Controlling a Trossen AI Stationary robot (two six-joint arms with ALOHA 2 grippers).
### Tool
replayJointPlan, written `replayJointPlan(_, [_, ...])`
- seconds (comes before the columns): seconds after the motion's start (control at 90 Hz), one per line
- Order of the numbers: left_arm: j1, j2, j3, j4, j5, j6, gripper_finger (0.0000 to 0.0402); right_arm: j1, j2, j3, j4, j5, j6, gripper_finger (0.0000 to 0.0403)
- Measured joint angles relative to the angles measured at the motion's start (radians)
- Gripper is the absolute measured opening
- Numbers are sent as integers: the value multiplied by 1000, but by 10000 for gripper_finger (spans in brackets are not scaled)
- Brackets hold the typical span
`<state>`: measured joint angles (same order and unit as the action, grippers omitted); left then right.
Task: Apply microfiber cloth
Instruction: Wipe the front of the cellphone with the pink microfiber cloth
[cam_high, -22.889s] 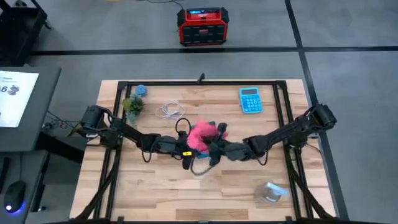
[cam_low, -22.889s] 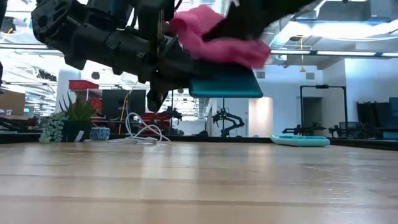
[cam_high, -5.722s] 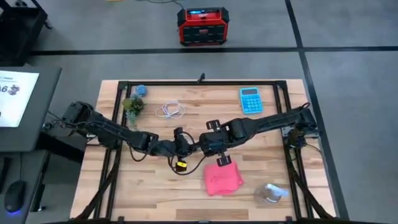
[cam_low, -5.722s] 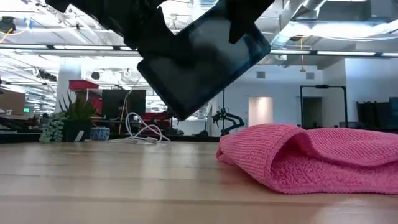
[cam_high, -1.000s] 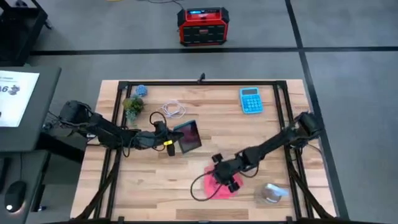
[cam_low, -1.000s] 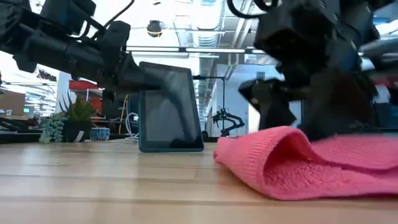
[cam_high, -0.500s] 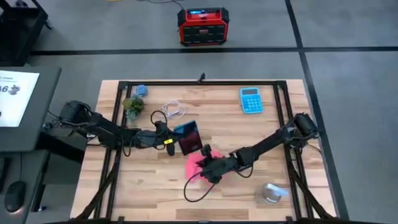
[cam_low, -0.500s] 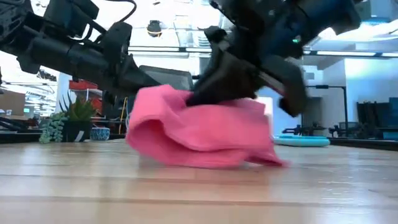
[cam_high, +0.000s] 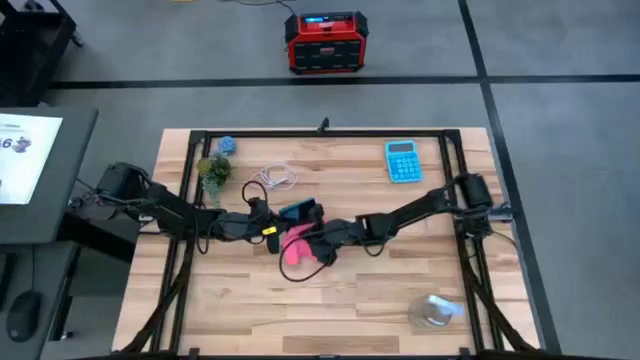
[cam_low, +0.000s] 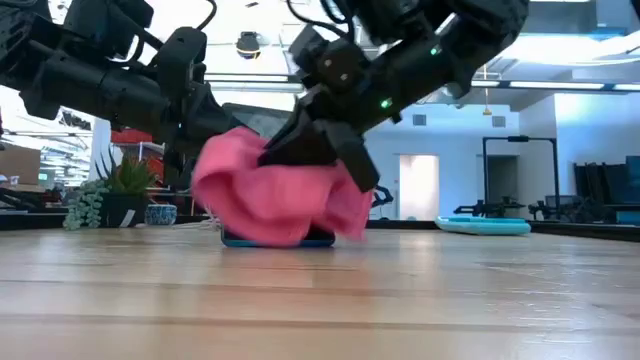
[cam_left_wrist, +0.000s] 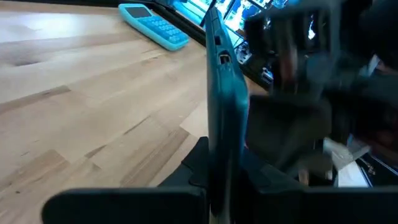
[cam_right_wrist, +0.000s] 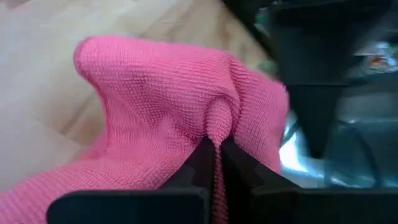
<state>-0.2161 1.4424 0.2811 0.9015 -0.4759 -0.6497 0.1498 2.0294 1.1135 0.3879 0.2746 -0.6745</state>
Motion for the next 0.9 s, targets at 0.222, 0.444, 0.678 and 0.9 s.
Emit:
replayJointPlan(0.222, [0, -1, 1, 3, -5, 8, 7, 8, 51, 82, -118, -13, 6, 0])
replayJointPlan(0.444, [0, -2, 1, 3, -10, 12, 7, -3, -8, 110, -87, 135, 8, 0])
replayJointPlan(0.678, [0, -1, 2, -1, -1, 12, 8, -14, 0, 113, -342, -11, 130, 0])
replayJointPlan(0.9, [0, -4, 4, -3, -28, 21, 9, -22, -64, 104, -519, 160, 128, 0])
